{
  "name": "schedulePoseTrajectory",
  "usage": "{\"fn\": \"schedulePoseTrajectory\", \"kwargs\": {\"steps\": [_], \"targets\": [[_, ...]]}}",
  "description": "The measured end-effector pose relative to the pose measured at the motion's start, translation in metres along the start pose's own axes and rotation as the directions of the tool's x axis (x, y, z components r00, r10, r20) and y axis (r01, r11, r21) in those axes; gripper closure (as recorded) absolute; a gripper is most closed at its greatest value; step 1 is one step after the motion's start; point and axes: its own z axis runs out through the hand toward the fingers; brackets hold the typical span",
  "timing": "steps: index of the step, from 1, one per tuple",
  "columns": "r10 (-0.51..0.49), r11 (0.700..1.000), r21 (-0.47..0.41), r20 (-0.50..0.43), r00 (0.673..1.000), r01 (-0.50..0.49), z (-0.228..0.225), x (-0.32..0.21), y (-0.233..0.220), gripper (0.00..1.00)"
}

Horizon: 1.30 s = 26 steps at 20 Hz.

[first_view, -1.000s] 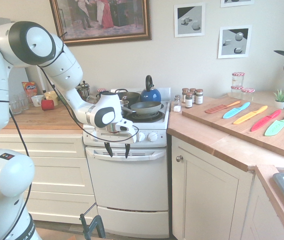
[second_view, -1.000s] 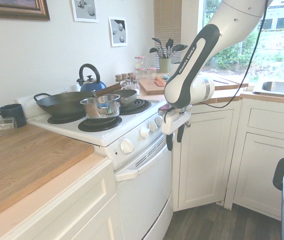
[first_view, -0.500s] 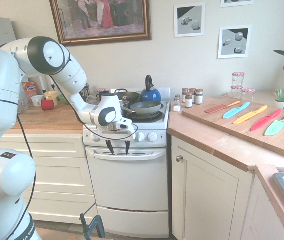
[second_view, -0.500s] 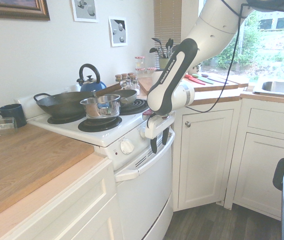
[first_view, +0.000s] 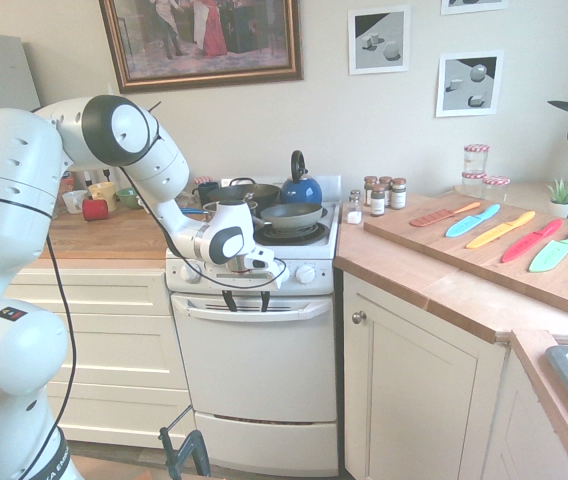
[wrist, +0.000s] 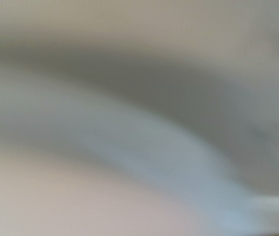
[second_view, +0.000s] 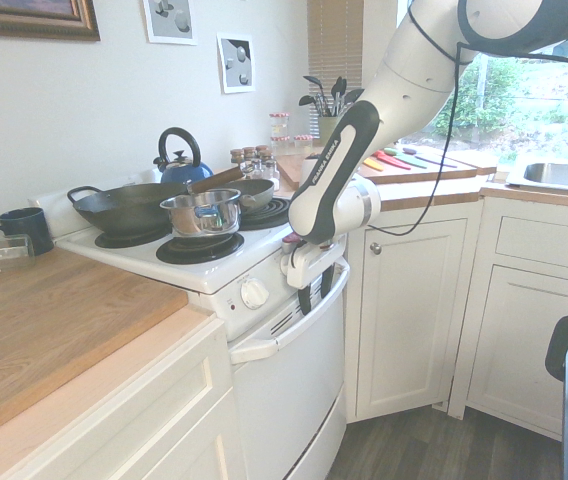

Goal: Open the oven

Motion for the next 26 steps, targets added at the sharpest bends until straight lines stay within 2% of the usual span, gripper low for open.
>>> {"fn": "schedulePoseTrajectory", "kwargs": {"steps": [7,10,13,26], "targets": [[-0.040,0.999,0.020,-0.048,0.998,0.041,0.010,0.006,0.051,0.00],[0.007,0.999,-0.031,0.047,0.999,-0.005,0.046,-0.015,0.121,0.00],[-0.035,0.999,-0.038,0.115,0.993,0.039,0.068,-0.041,0.166,0.00],[-0.036,0.998,0.057,0.107,0.994,0.030,0.098,-0.090,0.235,0.00]]}}
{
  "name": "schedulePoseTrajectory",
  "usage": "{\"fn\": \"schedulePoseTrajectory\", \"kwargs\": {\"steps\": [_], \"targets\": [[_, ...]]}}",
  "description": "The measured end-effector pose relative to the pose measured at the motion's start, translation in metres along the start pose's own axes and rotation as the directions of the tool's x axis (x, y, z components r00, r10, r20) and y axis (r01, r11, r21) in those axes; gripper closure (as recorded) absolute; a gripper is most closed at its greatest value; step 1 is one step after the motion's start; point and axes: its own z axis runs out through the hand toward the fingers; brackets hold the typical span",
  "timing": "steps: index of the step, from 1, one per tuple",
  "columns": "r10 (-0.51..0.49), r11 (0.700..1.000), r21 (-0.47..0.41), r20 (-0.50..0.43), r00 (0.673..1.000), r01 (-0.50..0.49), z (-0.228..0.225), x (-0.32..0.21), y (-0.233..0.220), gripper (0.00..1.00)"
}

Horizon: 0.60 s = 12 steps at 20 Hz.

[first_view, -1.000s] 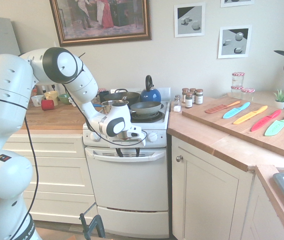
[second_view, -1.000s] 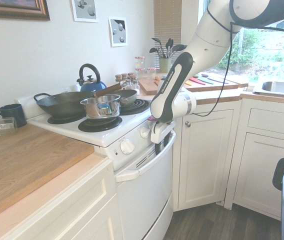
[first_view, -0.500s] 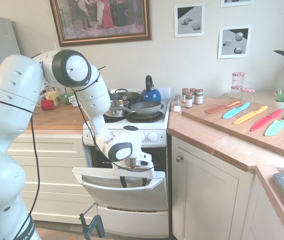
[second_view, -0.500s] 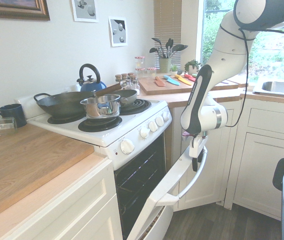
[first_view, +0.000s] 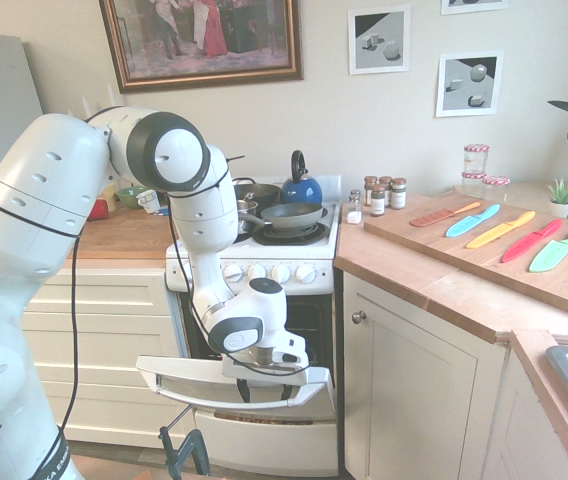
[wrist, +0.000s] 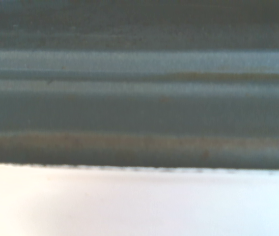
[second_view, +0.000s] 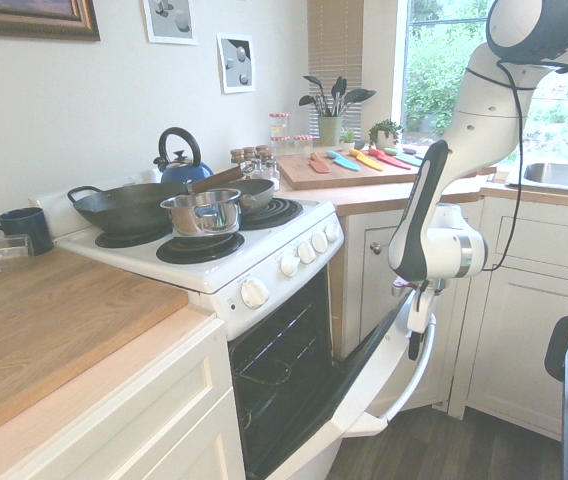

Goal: Open the oven

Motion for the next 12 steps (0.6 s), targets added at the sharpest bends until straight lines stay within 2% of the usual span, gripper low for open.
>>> {"fn": "schedulePoseTrajectory", "kwargs": {"steps": [3,5,7,9,12], "targets": [[0.023,1.000,-0.001,-0.012,1.000,-0.023,-0.011,-0.017,0.023,0.00],[0.096,0.995,-0.029,-0.024,0.995,-0.097,-0.035,-0.035,0.067,0.00],[0.125,0.991,-0.037,-0.046,0.991,-0.126,-0.064,-0.048,0.094,0.00],[0.105,0.994,-0.027,-0.060,0.993,-0.107,-0.090,-0.054,0.084,0.00],[0.042,0.999,0.008,-0.068,0.997,-0.041,-0.123,-0.064,0.026,0.00]]}}
